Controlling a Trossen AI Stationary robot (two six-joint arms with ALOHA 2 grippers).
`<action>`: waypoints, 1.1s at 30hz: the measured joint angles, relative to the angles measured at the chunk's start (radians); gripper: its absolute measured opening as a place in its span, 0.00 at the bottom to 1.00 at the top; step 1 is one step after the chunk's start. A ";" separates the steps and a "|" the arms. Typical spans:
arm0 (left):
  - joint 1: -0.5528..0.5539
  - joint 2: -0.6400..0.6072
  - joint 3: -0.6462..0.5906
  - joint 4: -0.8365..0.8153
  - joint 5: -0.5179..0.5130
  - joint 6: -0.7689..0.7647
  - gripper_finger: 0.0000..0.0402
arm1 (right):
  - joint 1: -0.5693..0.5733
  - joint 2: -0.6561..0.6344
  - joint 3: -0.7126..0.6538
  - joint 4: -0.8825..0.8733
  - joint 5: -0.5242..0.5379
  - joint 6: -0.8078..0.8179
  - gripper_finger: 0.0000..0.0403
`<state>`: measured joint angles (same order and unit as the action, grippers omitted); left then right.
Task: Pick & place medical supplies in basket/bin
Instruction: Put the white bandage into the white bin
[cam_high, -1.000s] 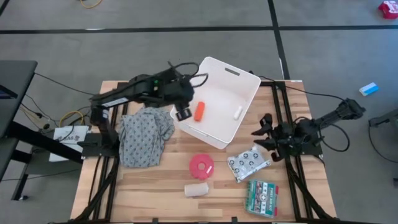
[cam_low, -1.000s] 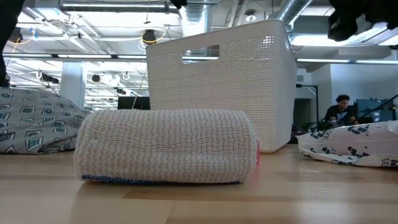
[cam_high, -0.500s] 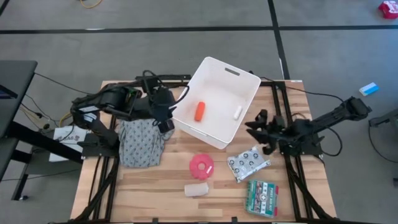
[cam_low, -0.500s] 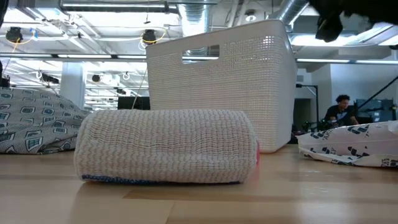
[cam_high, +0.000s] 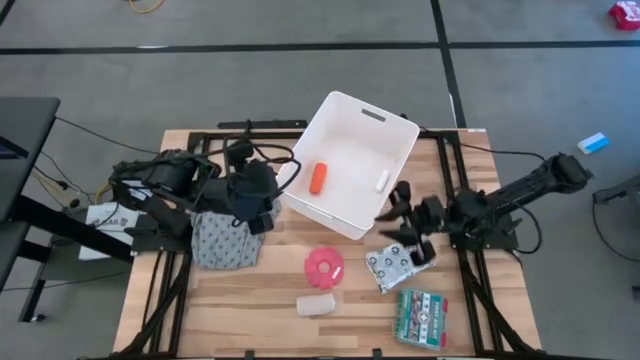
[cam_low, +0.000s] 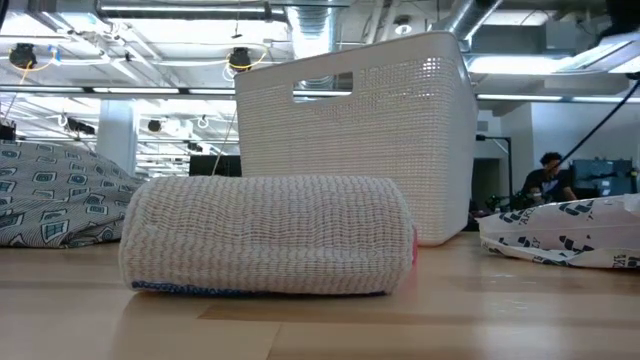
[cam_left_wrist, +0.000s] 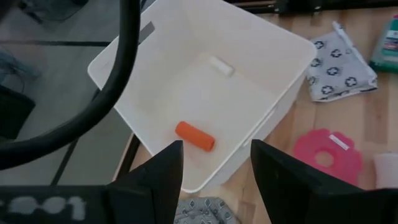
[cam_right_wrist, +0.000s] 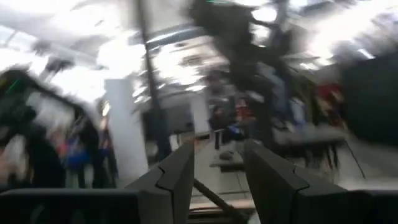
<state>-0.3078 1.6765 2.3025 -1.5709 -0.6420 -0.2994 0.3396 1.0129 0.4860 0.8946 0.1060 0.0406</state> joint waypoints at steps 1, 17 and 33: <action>-0.008 -0.003 0.000 0.000 0.001 0.000 0.44 | 0.026 0.014 0.060 -0.066 0.000 -0.061 0.33; -0.052 -0.083 -0.001 0.000 -0.023 -0.080 0.44 | 0.178 0.505 0.738 -1.125 0.012 0.117 0.46; -0.067 -0.088 0.000 0.000 -0.010 -0.112 0.44 | 0.178 0.916 0.956 -1.124 -0.004 0.144 0.60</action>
<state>-0.3744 1.5887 2.3028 -1.5711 -0.6521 -0.4113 0.5175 1.9285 1.4415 -0.2292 0.1020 0.1848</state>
